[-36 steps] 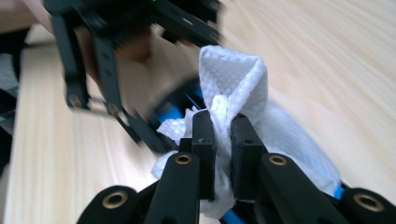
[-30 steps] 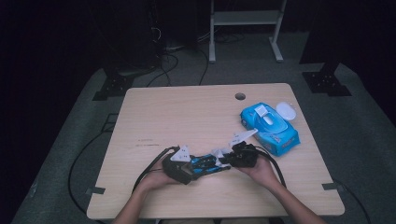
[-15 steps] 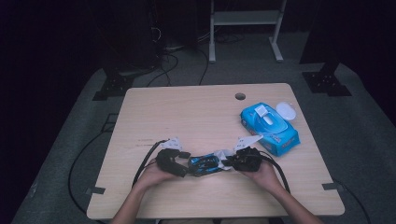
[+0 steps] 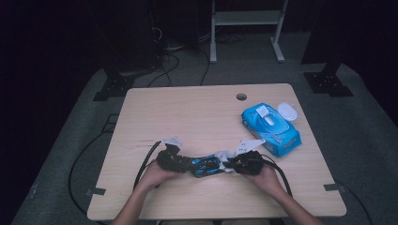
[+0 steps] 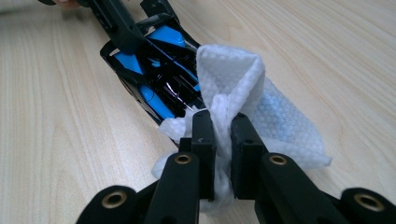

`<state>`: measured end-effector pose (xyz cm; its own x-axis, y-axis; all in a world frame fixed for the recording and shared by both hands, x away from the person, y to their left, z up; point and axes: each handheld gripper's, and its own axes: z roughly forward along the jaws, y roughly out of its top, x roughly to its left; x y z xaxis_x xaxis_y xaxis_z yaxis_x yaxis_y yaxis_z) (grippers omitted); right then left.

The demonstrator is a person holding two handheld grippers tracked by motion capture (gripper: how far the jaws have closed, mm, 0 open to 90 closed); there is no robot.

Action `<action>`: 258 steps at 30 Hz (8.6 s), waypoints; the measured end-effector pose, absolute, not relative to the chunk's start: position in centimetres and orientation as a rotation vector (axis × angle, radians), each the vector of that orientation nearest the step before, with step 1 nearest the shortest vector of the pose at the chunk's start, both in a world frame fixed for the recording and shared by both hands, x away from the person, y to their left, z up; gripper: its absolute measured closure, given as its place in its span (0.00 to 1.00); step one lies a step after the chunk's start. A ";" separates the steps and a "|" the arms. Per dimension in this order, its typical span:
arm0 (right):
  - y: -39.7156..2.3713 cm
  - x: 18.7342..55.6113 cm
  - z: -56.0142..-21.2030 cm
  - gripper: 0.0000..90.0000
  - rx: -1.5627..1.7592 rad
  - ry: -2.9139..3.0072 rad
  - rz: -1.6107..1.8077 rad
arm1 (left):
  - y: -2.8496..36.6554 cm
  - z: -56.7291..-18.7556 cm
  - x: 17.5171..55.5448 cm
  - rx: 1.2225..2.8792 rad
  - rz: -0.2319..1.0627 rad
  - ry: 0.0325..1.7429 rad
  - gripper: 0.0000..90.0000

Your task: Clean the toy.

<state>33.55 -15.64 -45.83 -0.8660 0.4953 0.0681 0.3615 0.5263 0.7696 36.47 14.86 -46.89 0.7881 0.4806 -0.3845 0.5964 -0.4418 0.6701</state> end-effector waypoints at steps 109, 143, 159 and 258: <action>-11.2 33.7 -41.5 0.91 0.560 2.677 1.351 | 11.8 -46.6 32.3 2.094 0.270 0.343 0.64; -9.0 33.4 -42.0 0.93 0.576 2.620 1.401 | 12.0 -46.7 32.5 2.083 0.246 0.348 0.64; -9.3 32.9 -41.9 0.93 0.544 2.557 1.308 | 11.8 -46.7 32.5 2.087 0.275 0.346 0.64; -13.7 36.5 -42.0 0.93 0.734 2.544 1.291 | 12.7 -46.7 35.1 2.110 0.302 0.302 0.63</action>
<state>36.46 -13.74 -42.03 -0.8579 0.5115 0.0484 0.3412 0.4968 0.7979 35.09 12.67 -46.68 0.9391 0.3301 0.0957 0.0958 -0.5190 0.8494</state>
